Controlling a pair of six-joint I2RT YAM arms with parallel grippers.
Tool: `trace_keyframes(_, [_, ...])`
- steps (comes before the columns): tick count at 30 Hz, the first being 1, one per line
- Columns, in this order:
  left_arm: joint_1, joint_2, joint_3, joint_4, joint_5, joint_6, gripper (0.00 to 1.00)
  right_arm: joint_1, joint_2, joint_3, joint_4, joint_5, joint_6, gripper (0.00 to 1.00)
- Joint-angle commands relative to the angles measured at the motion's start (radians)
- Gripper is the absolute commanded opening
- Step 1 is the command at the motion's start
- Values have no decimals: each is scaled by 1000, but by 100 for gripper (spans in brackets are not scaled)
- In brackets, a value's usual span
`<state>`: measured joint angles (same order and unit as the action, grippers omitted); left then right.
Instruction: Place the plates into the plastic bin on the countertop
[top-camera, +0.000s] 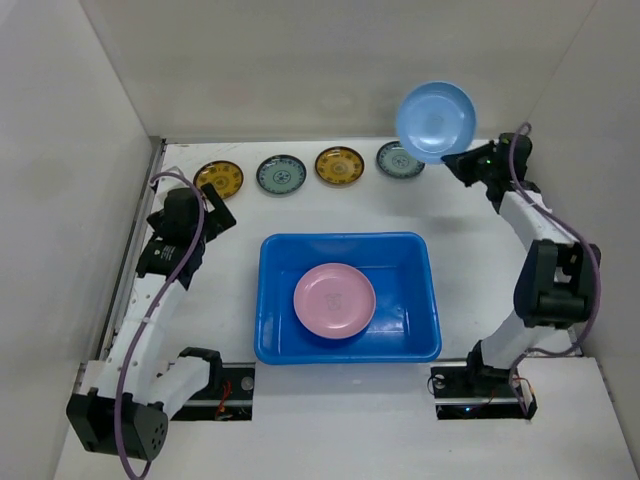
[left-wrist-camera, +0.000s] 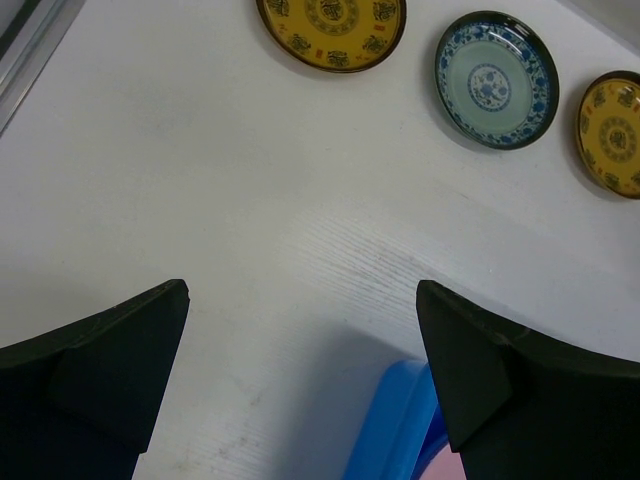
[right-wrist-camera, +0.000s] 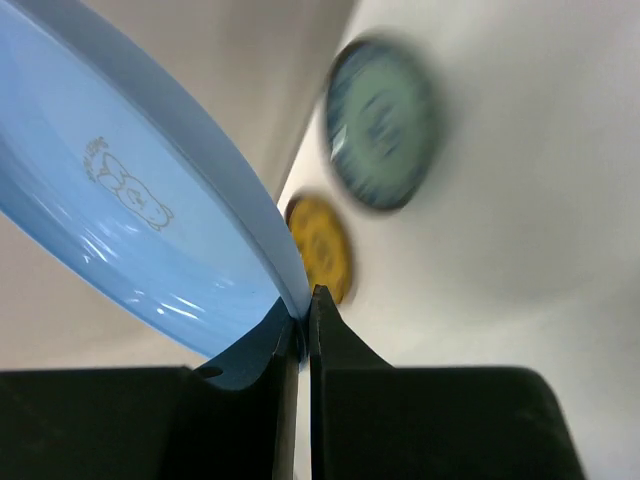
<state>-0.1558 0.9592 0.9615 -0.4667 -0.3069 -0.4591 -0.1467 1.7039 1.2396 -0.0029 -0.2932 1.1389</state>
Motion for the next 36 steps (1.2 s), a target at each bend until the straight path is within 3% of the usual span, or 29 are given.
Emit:
trace_keyframes(1, [-9, 22, 9, 33, 6, 33, 100, 150, -133, 26, -103, -142, -201, 5])
trace_keyframes(7, [-30, 56, 20, 75, 6, 42, 100, 448, -302, -87, -317, -75, -404, 6])
trace_keyframes(12, [-46, 62, 8, 114, 0, 31, 100, 626, -423, -186, -442, 21, -487, 6])
trace_keyframes(21, [-38, 102, 20, 125, -15, 19, 100, 750, -503, -265, -591, 81, -580, 8])
trace_keyframes(31, [-43, 150, -6, 154, -15, -6, 100, 858, -397, -249, -643, 206, -648, 13])
trace_keyframes(36, [-35, 188, -3, 175, -15, -21, 100, 902, -360, -233, -634, 220, -662, 26])
